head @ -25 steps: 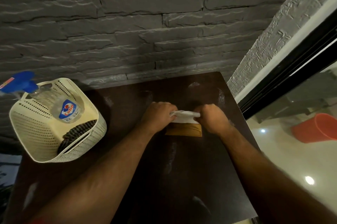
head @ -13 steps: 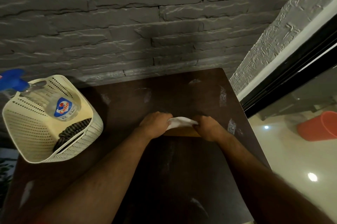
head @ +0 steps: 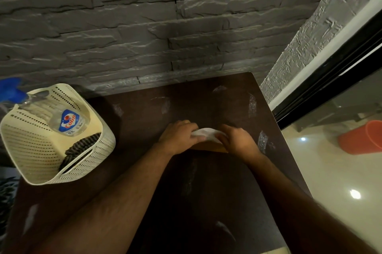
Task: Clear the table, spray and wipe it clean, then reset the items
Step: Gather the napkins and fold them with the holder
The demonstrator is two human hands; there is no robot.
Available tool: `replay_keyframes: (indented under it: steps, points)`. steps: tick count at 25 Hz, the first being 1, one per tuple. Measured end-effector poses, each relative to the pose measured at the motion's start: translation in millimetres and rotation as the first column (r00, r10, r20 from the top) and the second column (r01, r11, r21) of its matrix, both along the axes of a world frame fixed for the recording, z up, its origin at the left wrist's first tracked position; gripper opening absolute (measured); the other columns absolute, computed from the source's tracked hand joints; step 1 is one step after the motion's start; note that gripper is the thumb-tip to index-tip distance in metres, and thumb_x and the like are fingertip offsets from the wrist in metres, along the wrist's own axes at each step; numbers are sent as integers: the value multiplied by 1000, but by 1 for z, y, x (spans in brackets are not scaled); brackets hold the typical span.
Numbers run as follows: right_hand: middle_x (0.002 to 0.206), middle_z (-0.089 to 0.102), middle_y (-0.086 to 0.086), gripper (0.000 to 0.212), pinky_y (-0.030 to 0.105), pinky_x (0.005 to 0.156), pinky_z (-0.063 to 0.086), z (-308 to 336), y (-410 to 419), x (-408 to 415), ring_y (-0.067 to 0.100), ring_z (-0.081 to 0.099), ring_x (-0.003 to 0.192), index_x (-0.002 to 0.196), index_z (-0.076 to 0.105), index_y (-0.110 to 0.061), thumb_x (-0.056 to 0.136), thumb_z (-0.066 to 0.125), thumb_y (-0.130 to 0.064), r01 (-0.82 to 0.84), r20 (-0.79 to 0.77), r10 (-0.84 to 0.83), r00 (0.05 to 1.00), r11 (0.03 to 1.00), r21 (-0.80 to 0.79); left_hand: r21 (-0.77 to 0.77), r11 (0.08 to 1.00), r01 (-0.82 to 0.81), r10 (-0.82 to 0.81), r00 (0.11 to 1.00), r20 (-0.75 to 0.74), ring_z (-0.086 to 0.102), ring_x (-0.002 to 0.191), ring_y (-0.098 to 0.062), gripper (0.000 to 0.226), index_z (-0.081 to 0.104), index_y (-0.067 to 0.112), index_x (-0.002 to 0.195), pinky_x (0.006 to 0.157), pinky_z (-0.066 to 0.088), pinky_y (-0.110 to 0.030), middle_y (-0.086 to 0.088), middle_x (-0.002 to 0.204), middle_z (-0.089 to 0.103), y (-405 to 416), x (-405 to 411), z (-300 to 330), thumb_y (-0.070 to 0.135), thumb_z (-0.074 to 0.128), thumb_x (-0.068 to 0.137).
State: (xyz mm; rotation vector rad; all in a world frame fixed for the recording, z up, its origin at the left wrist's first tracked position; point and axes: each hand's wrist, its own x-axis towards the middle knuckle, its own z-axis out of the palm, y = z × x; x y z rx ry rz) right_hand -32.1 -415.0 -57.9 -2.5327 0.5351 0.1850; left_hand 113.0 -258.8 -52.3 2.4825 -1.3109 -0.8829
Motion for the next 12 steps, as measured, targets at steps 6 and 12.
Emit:
replay_keyframes:
  steps: [6,12]
  points:
    - [73,54,-9,18,27,57,43,-1,-3,4,10,55,64,95,49,-26,98,38,-39,70,-71,-69,995,997,11,-125,992,-23,28,999,39,55,116,-15,51,37,36,141,94,47,-33,1,130,57,9,-1,4,33,57,94]
    - [91,66,-4,18,32,68,57,-4,-5,9,15,66,79,110,56,-27,93,52,-24,9,-126,-16,992,998,-56,-85,996,12,-8,999,46,56,106,-14,34,42,35,134,86,48,-33,4,122,57,16,-3,1,32,43,100]
